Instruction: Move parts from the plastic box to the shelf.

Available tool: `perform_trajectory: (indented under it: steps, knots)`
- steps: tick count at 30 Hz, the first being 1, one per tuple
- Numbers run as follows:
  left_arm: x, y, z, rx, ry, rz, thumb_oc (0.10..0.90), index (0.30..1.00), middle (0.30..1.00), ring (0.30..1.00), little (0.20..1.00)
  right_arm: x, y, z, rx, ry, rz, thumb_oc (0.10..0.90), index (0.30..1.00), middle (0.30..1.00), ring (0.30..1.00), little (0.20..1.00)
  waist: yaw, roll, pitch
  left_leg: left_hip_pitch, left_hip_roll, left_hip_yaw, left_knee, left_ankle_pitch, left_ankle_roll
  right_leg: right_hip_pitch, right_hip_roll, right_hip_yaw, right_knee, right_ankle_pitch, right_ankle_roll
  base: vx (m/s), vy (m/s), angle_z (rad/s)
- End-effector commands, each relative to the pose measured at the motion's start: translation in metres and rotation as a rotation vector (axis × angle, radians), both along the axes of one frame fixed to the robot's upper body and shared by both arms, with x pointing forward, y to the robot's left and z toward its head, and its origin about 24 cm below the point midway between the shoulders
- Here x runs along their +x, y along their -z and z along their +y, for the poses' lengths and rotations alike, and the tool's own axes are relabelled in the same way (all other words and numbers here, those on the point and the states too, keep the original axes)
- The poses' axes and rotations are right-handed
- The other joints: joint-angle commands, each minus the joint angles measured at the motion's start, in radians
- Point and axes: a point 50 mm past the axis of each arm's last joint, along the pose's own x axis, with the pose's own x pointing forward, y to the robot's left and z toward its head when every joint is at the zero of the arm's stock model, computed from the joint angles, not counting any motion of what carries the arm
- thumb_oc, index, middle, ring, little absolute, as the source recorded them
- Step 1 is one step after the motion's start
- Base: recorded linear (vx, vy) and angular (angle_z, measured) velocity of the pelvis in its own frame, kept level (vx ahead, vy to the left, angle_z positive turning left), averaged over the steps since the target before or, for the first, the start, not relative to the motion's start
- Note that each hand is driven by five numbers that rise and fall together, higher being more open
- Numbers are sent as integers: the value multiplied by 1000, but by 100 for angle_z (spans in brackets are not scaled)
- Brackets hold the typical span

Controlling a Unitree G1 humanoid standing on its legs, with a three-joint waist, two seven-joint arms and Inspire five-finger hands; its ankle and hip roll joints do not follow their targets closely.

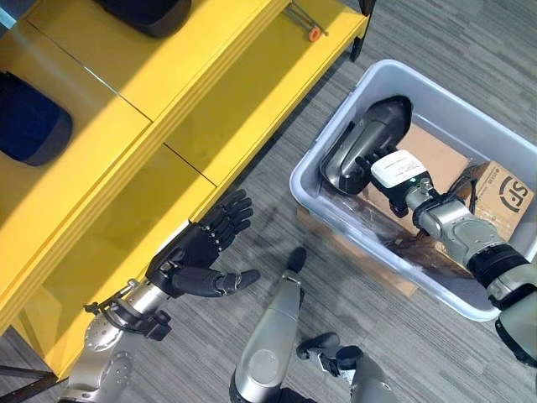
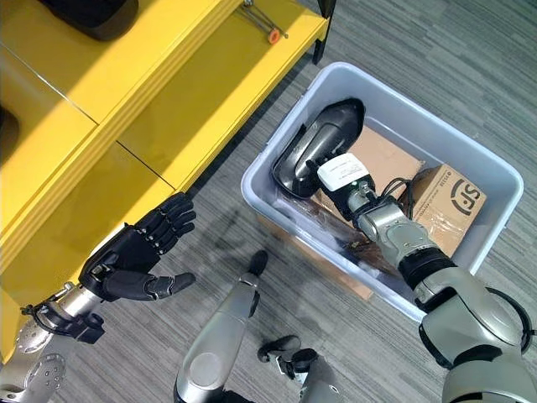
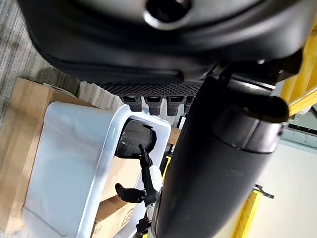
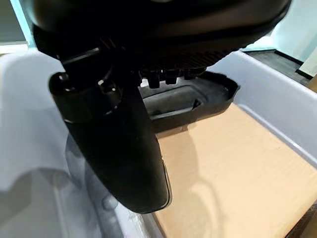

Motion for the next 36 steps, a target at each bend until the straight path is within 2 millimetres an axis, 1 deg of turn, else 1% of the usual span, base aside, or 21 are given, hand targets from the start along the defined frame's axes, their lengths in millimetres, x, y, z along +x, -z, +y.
perform_trajectory:
  steps: [1, 5, 8, 11, 14, 15, 19, 23, 27, 30, 32, 33, 35, 36]
  knots:
    - [-3, -27, -12, -95, 40, -182, 900, 1000, 1000, 1000, 1000, 11, -60, 3, -27, -13, -227, 900, 1000, 1000, 1000, 1000, 5, 33, -14, -5, 2, 29, -148, 45, -20, -5, 73, 51, 81, 45, -20, 0, 0, 0]
    - [-1, -30, -15, -97, 45, -187, 900, 1000, 1000, 1000, 1000, 12, -62, 2, -43, -4, -227, 900, 1000, 1000, 1000, 1000, 6, 31, -14, -42, -1, 26, -136, 44, -15, -35, 76, 50, 86, 55, -16, -5, -2, -2]
    - [0, -30, -15, -96, 44, -187, 900, 1000, 1000, 1000, 1000, 13, -63, 3, -55, -2, -234, 900, 1000, 1000, 1000, 1000, 6, 32, -14, -51, -1, 25, -131, 43, -15, -43, 75, 49, 91, 55, -16, 0, 0, 0]
    - [2, -31, -17, -106, 38, -185, 900, 1000, 1000, 1000, 1000, 15, -72, 4, -116, 19, -299, 900, 1000, 1000, 1000, 1000, 6, 37, -14, -83, -4, 24, -123, 47, -12, -75, 74, 46, 107, 59, -16, -2, 23, -1]
    - [2, -32, -17, -108, 37, -185, 900, 1000, 1000, 1000, 1000, 16, -75, 3, -142, 23, -325, 900, 1000, 1000, 1000, 1000, 7, 38, -14, -99, -5, 21, -118, 47, -11, -89, 75, 44, 111, 63, -15, -3, 27, -3]
    - [3, -32, -17, -109, 37, -184, 900, 1000, 1000, 1000, 1000, 16, -80, 3, -167, 22, -356, 900, 1000, 1000, 1000, 1000, 9, 38, -14, -114, -8, 18, -114, 47, -8, -104, 75, 40, 116, 66, -16, 0, 37, 0]
    - [4, -33, -18, -113, 34, -181, 900, 1000, 1000, 1000, 1000, 16, -87, 3, -196, 30, -402, 900, 1000, 1000, 1000, 1000, 12, 38, -14, -140, -12, 14, -99, 44, -4, -125, 73, 35, 127, 72, -14, 2, 20, 0]
    - [5, -34, -20, -124, 37, -181, 900, 1000, 1000, 1000, 1000, 16, -103, 6, -246, 24, -475, 900, 1000, 1000, 1000, 1000, 14, 36, -14, -187, -23, 8, -68, 35, 5, -161, 67, 29, 150, 75, -13, 4, 61, 1]
    - [5, -35, -22, -131, 41, -178, 900, 1000, 1000, 1000, 1000, 16, -113, 9, -276, 26, -498, 900, 1000, 1000, 1000, 1000, 16, 35, -14, -230, -32, 0, -37, 26, 13, -198, 57, 24, 178, 76, -10, 6, 63, 3]
    - [6, -36, -23, -143, 37, -180, 900, 1000, 1000, 1000, 1000, 15, -119, 9, -259, 29, -522, 900, 1000, 1000, 1000, 1000, 19, 32, -14, -272, -38, -7, -11, 18, 23, -235, 49, 19, 203, 78, -8, 15, 69, 6]
    - [6, -37, -23, -142, 30, -185, 900, 1000, 1000, 1000, 1000, 12, -128, 11, -154, -2, -598, 900, 1000, 1000, 1000, 1000, 16, 31, -14, -306, -41, -14, 12, 10, 33, -261, 45, 19, 220, 84, -3, 11, 52, 1]
    - [7, -37, -23, -142, 30, -184, 900, 1000, 1000, 1000, 1000, 12, -129, 10, -147, -2, -603, 900, 1000, 1000, 1000, 1000, 15, 30, -14, -308, -41, -14, 14, 9, 33, -263, 45, 20, 222, 84, -3, 15, 35, 2]
    - [9, -37, -23, -146, 28, -179, 900, 1000, 1000, 1000, 1000, 12, -141, 11, -143, 16, -640, 900, 1000, 1000, 1000, 1000, 12, 33, -14, -335, -42, -17, 36, 2, 39, -282, 38, 25, 239, 85, 0, 10, 41, 3]
    - [10, -38, -24, -147, 29, -181, 900, 1000, 1000, 1000, 1000, 12, -142, 10, -150, 20, -640, 900, 1000, 1000, 1000, 1000, 12, 34, -14, -344, -42, -19, 41, 0, 40, -291, 36, 26, 246, 84, 0, -13, 39, 5]
